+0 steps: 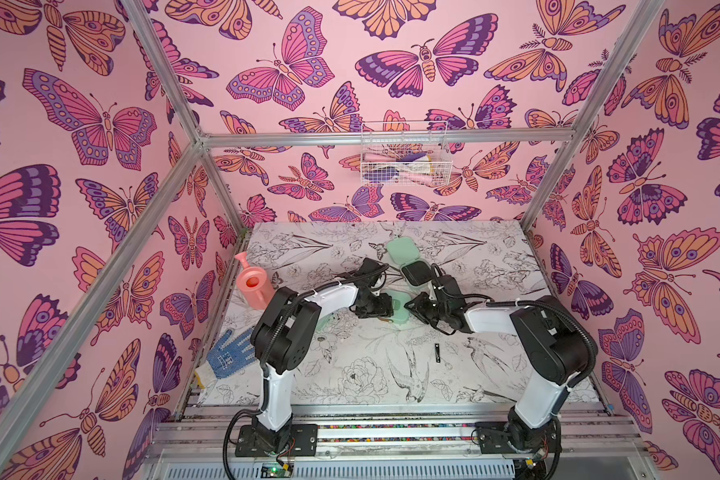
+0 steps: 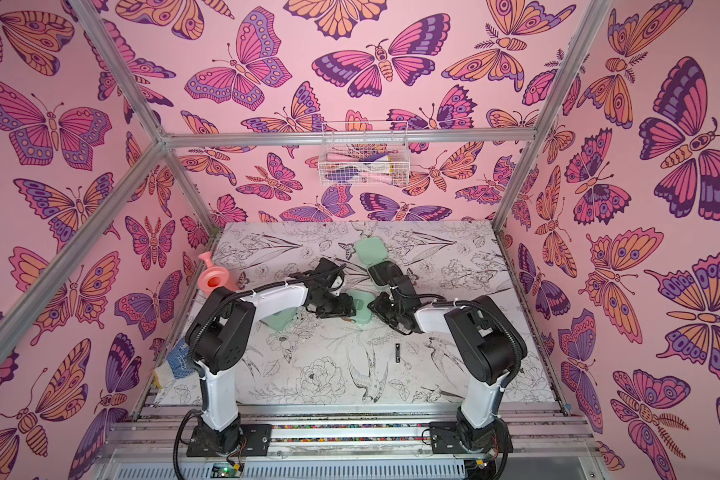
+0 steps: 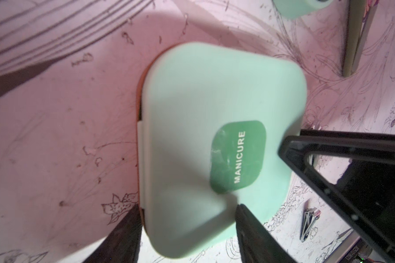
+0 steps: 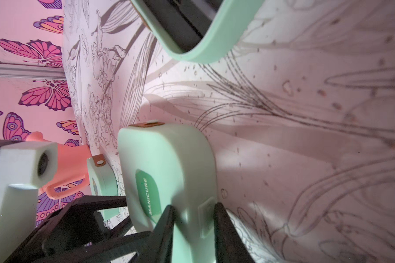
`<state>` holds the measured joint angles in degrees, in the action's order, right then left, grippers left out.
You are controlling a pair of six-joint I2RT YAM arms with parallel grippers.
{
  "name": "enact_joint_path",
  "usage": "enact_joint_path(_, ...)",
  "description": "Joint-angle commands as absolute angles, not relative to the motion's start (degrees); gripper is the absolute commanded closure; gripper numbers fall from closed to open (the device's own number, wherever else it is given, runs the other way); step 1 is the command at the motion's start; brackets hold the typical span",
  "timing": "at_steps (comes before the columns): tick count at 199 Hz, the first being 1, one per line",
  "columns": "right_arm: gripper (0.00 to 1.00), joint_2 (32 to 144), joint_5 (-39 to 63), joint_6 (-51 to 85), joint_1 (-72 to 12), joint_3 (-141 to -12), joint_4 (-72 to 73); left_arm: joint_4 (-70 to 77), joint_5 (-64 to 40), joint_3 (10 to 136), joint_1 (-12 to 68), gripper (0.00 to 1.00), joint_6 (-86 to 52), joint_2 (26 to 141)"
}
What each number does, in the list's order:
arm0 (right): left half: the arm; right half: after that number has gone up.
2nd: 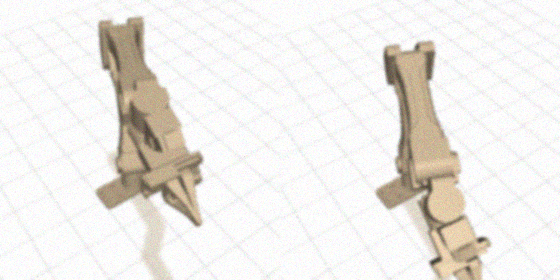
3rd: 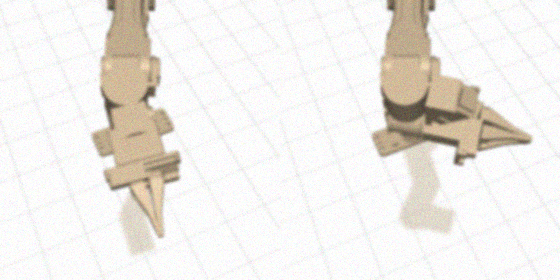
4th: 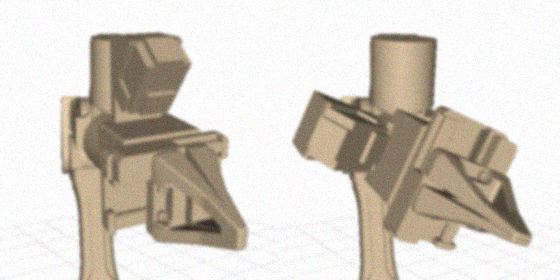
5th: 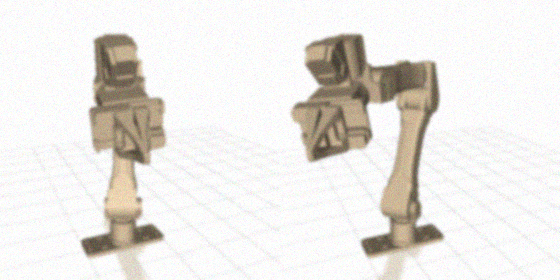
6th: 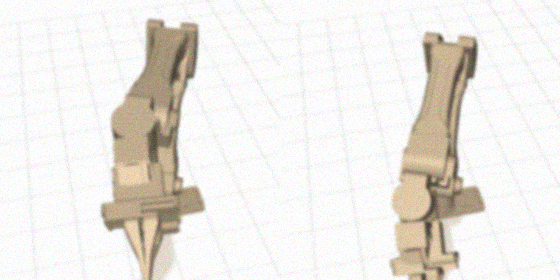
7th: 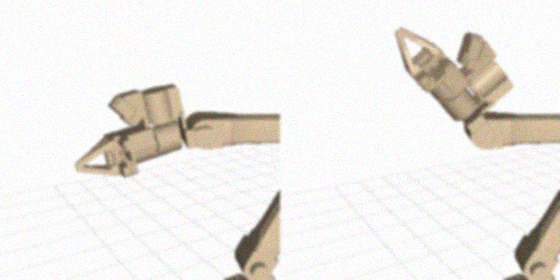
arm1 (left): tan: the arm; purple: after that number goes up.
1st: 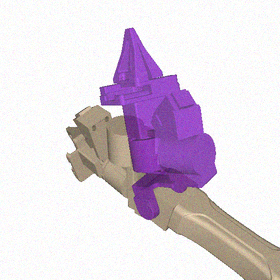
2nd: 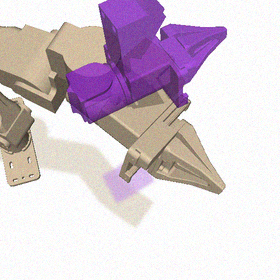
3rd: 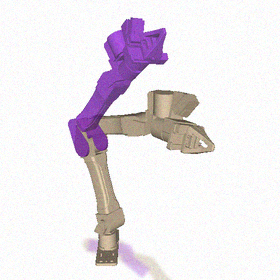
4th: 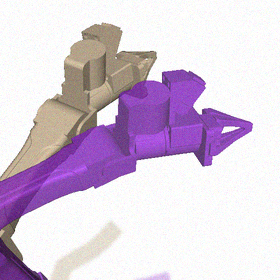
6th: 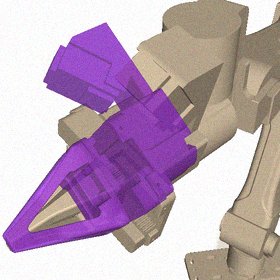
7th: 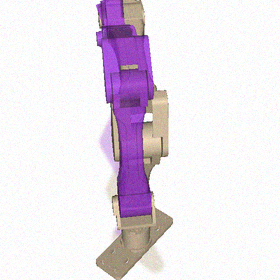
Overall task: Organize nail clipper sets
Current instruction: Close the storage box at the center of the board, then move the storage box to the center of the board.
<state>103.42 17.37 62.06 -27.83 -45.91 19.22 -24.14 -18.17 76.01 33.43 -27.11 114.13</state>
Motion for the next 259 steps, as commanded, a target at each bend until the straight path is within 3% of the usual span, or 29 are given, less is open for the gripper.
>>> enact_joint_path(1,0.71,108.5,21.2,65.6,-30.7,-43.4,19.5,-24.0,-21.9,74.9,35.6,0.36,-25.8,118.1)
enact_joint_path(61,0.66,107.1,19.9,59.8,-30.7,-47.2,10.6,-24.3,-18.1,73.7,35.4,0.35,-26.2,114.4)
enact_joint_path(98,0.66,109.1,20.8,59.9,-30.9,-48.8,10.6,-26.1,-11.4,74.1,34.7,0.27,-26.6,107.1)
enact_joint_path(120,0.66,109.2,20.2,60.7,-31.8,-49.0,10.8,-28.4,-7.2,75.2,34.4,0.16,-25.9,102.6)
enact_joint_path(124,0.66,109.3,20.1,60.7,-32.0,-49.2,10.7,-28.9,-6.6,75.5,34.3,0.02,-25.7,101.9)
enact_joint_path(126,0.66,109.3,20.1,60.9,-32.2,-49.3,10.7,-29.2,-6.3,75.6,34.3,0.00,-25.6,101.4)
enact_joint_path(225,0.68,121.2,16.7,66.3,-42.4,-67.1,9.4,-33.8,-4.5,70.6,33.7,0.01,-25.9,84.6)
enact_joint_path(259,0.66,118.3,14.6,60.4,-41.8,-71.1,1.9,-33.6,-6.7,69.3,33.7,0.00,-27.0,83.2)
